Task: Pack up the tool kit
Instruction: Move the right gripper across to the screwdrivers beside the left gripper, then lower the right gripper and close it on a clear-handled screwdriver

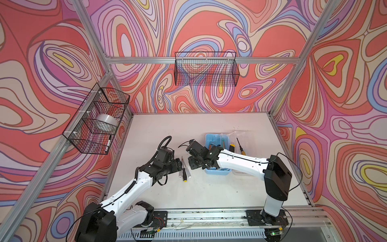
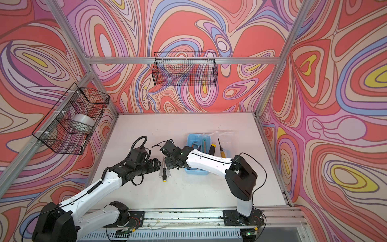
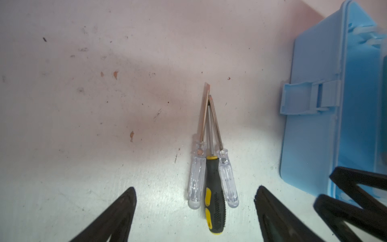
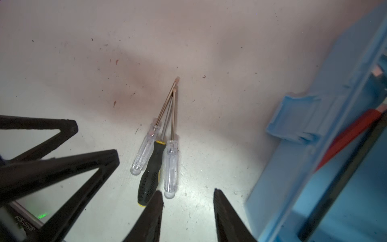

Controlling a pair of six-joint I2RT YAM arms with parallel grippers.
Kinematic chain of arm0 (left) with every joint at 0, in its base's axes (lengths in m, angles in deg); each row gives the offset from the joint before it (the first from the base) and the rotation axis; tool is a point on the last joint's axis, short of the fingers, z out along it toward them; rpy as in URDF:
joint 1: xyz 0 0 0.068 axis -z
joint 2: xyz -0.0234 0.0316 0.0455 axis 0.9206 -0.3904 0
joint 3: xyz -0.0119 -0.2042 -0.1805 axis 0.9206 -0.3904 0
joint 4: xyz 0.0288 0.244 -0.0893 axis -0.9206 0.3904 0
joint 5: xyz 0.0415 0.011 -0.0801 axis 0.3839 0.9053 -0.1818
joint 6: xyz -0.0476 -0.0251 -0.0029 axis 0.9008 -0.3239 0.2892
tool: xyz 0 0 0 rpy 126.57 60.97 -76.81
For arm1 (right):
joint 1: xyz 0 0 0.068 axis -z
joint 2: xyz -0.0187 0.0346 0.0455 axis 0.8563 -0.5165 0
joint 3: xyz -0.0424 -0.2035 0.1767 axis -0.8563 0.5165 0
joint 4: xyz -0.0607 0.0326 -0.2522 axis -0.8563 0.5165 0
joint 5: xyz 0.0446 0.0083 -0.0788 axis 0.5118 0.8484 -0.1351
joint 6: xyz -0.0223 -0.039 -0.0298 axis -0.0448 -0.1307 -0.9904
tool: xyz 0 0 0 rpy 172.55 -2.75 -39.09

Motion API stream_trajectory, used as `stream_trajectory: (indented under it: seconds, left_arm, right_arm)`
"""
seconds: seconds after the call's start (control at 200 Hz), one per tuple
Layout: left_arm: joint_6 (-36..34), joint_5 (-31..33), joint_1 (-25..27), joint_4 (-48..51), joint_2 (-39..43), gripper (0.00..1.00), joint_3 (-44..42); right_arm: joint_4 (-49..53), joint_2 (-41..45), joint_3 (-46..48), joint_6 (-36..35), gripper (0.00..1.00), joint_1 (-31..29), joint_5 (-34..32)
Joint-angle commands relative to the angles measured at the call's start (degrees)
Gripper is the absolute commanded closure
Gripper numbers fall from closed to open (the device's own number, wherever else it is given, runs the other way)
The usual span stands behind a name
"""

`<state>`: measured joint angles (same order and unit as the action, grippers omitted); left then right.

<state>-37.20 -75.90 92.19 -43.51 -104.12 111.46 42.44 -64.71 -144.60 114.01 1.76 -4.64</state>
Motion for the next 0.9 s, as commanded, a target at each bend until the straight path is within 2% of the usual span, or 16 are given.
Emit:
stream_trajectory:
  seconds: [0.0,0.361,0.501,0.686,0.896]
  left_arm:
    - [1.2,0.5,-0.1,2.9,2.1,0.11,-1.4]
    - [2.3,-1.4,-1.1,2.4,4.2,0.14,-3.7]
    - [3.1,-1.8,-1.3,1.1,4.7,0.14,-6.6]
    - [3.4,-2.5,-1.5,-0.1,3.8,0.12,-6.8]
    - [2.7,-3.0,-2.0,-0.2,3.3,0.12,-6.0]
  right_arm:
    - [-1.9,-2.9,-0.6,1.1,0.57,-1.1,1.5]
    - [-2.4,-8.5,-1.8,0.7,0.58,-1.7,2.7]
    - [-2.5,-9.3,-2.0,0.1,0.62,-1.7,3.1]
    - [-2.3,-10.9,-2.7,-0.5,0.63,-1.7,3.2]
    - [-2.3,-12.1,-3.5,-0.5,0.69,-1.7,3.3]
